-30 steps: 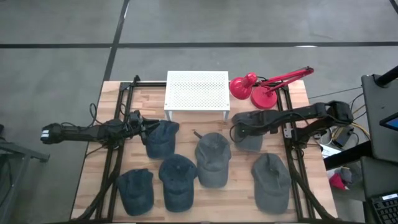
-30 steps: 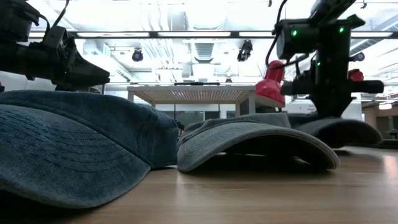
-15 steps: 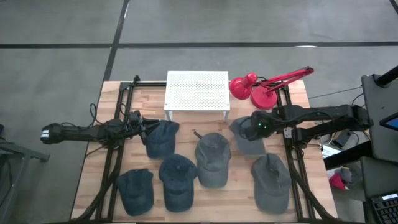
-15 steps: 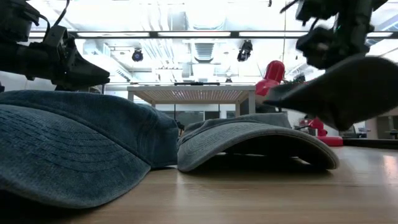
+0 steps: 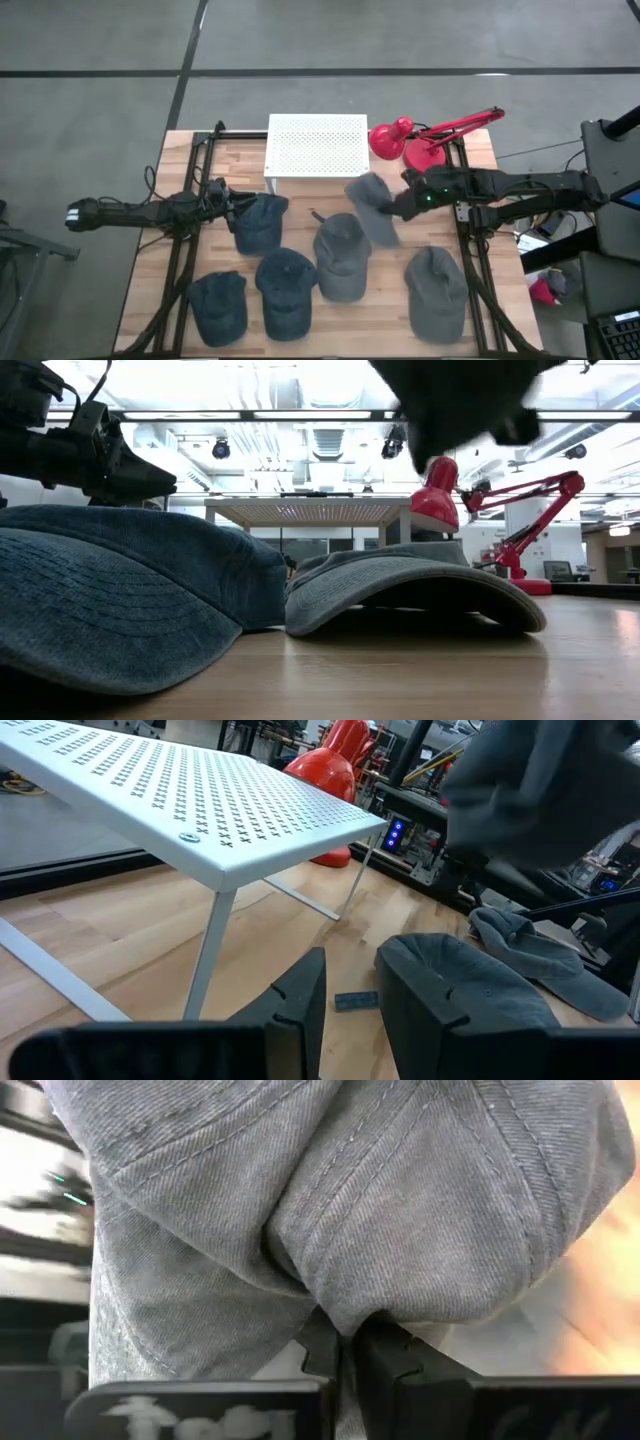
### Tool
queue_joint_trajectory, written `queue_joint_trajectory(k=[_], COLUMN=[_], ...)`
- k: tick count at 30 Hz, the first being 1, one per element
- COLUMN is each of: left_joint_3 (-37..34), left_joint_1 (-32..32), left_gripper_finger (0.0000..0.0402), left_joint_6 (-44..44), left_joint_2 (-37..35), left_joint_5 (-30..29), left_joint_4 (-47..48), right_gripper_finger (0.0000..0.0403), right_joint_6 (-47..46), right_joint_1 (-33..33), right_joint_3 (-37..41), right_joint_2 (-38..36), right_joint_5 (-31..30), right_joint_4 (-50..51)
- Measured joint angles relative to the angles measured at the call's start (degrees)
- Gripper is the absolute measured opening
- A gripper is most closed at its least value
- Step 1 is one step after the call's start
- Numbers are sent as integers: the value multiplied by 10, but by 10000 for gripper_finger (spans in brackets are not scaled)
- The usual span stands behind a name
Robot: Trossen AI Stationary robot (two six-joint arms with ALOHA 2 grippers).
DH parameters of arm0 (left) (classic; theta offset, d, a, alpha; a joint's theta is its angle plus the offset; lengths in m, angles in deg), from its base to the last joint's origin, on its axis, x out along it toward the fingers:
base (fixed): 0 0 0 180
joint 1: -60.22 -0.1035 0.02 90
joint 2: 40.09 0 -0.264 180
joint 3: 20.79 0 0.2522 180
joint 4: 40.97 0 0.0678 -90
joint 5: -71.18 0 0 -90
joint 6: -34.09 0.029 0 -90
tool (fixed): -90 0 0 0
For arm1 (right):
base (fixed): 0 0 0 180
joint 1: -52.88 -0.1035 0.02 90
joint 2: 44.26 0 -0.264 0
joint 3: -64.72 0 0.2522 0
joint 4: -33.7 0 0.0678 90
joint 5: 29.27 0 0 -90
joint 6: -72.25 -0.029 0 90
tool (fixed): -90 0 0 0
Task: Pick & Place hat
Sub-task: Put the top gray cap on the shelf
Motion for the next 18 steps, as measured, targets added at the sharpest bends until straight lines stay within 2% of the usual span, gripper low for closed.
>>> queue_joint_trajectory(k=[3,6,13,18], left_joint_3=[0,0,0,0], left_joint_1=[0,0,0,0], left_gripper_finger=[94,94,94,94], left_joint_6=[0,0,0,0], left_joint_2=[0,0,1,1], left_joint_5=[0,0,0,0], left_joint_4=[0,0,0,0], right_gripper_finger=[13,13,13,13], right_joint_6=[14,31,79,85], right_joint_1=[0,1,1,8], right_joint_3=[-1,-25,-169,-309], right_joint_2=[17,44,139,220], right_joint_5=[-40,-80,-175,-256], right_joint_4=[-87,-95,42,199])
